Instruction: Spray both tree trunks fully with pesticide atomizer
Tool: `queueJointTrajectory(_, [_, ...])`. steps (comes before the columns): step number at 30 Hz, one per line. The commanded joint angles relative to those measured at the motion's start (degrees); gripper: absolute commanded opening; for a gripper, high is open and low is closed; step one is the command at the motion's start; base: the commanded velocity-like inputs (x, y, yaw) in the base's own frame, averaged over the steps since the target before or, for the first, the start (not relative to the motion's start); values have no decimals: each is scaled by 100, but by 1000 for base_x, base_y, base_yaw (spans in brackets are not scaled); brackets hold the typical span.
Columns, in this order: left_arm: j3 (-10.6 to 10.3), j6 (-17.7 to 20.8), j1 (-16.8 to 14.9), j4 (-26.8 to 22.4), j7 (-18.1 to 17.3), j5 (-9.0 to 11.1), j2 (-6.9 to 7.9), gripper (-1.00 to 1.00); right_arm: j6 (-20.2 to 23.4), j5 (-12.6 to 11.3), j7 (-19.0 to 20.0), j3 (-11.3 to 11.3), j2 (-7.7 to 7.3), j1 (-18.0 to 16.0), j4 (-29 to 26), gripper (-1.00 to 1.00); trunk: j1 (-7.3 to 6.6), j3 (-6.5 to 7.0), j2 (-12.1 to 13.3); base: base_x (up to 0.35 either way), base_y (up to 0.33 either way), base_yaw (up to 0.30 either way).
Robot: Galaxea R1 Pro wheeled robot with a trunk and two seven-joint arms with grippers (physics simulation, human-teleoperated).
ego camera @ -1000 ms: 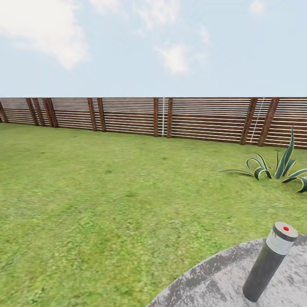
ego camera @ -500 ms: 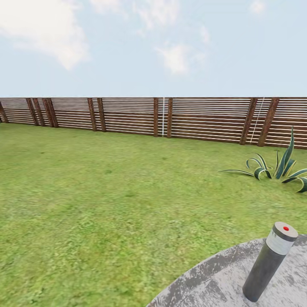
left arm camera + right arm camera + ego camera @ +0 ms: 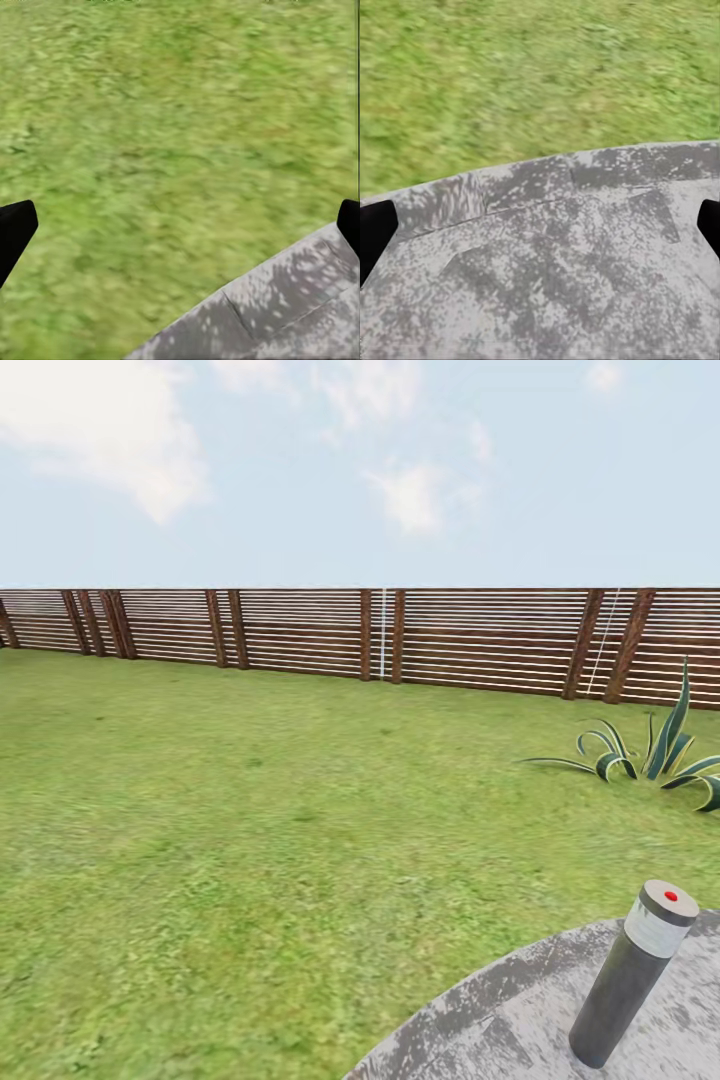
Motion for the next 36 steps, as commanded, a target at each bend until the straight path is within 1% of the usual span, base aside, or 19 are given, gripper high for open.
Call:
queueJointTrajectory(1, [-9, -18, 8, 5, -7, -11, -1, 100, -156, 21, 20, 38, 17, -6, 73, 100, 0, 0, 0, 0, 0, 0])
queueJointTrajectory(4, [-15, -11, 12, 8, -8, -14, -2, 100, -240, 48, 41, 69, 33, -8, 120, 100, 0, 0, 0, 0, 111, 0])
queueJointTrajectory(11, [-15, -9, 6, 9, -9, -28, -10, 100, -262, 41, 22, 58, 42, -9, 115, 100, 0, 0, 0, 0, 246, -39])
queueJointTrajectory(15, [-15, -13, 4, 9, -9, -47, -14, 100, -270, 37, 19, 33, 31, -9, 124, 100, 0, 0, 0, 0, 47, -250])
queueJointTrajectory(21, [-16, -10, 4, 9, -9, -219, -19, 100, -270, 22, -3, 6, 9, -9, 145, 100, 0, 0, 0, 0, 4, -286])
queueJointTrajectory(26, [-19, 0, 4, 9, -9, -258, -20, 100, -272, 21, -13, 2, 7, -9, 150, 100, 0, 0, 0, 0, 0, -291])
queueJointTrajectory(31, [-31, 3, 4, 9, -9, -263, -20, 100, -262, 18, -12, 5, 13, -9, 148, 100, 110, -90, -201, 0, 0, -297])
queueJointTrajectory(36, [-25, 2, 4, 9, -9, -264, -24, 100, -255, 15, 25, 49, 56, -9, 163, 100, 220, -179, -401, 0, 0, -300])
